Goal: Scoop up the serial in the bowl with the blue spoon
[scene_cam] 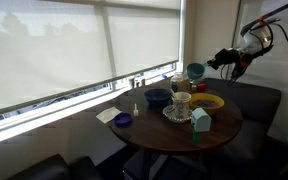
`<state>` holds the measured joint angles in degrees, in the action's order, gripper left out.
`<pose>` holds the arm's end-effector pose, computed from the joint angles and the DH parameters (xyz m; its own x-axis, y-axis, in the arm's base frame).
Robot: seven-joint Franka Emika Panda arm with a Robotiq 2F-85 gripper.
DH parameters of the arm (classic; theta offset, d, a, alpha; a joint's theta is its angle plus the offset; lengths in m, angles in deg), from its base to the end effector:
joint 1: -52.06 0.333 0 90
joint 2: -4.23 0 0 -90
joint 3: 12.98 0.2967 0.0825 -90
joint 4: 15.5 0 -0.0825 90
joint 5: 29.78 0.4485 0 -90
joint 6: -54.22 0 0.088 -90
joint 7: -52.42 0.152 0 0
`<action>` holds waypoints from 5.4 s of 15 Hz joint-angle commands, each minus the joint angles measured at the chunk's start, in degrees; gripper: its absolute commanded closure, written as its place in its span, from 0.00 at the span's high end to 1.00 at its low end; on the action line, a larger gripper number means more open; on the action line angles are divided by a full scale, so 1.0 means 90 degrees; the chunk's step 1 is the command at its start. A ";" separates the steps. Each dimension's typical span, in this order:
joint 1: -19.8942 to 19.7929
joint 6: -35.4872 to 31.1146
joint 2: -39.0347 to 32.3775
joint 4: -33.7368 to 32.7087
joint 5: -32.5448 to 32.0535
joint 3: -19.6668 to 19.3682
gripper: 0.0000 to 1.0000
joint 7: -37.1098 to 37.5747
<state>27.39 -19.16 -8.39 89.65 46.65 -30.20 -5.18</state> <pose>0.5609 -0.2674 0.4088 0.8602 -0.2585 0.4396 0.3752 -0.2630 -0.8889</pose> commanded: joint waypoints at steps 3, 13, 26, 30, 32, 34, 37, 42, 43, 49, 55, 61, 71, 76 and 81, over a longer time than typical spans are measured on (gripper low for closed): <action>0.0203 -0.0304 -0.0389 -0.0811 0.1153 0.0062 0.03 0.1157; 0.1128 -0.2739 -0.1558 -0.2967 0.0411 0.0529 0.03 0.3391; 0.1714 -0.3597 -0.1784 -0.3639 -0.4039 0.1247 0.02 0.3101; 0.1765 -0.4174 -0.1660 -0.3526 -0.4874 0.1716 0.02 0.2458; 0.1828 -0.4447 -0.1582 -0.3423 -0.5310 0.1920 0.02 0.2165; 0.1904 -0.4706 -0.1498 -0.3301 -0.5770 0.2088 0.03 0.1910; 0.2070 -0.4950 -0.1343 -0.3119 -0.6508 0.2206 0.02 0.1589; 0.2364 -0.5370 -0.0968 -0.2806 -0.7722 0.2253 0.02 0.1175; 0.2425 -0.5458 -0.0887 -0.2739 -0.7973 0.2247 0.02 0.1111; 0.2896 -0.6359 -0.0341 -0.2043 -0.9619 0.2218 0.02 0.1077; 0.3266 -0.7747 0.0038 -0.1372 -1.1418 0.2086 0.02 0.1623; 0.1095 -0.6416 0.0919 -0.1297 -0.7828 0.3597 0.02 -0.0005; 0.0175 -0.2863 0.2032 -0.0417 -0.4214 0.1214 0.02 -0.1614; 0.0116 -0.1151 0.1861 -0.0116 -0.3800 -0.0066 0.02 -0.1542; 0.0329 -0.1112 0.1326 0.0141 -0.2632 -0.0167 0.02 -0.0743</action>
<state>28.10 -29.93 6.38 90.26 17.11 -31.33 -16.61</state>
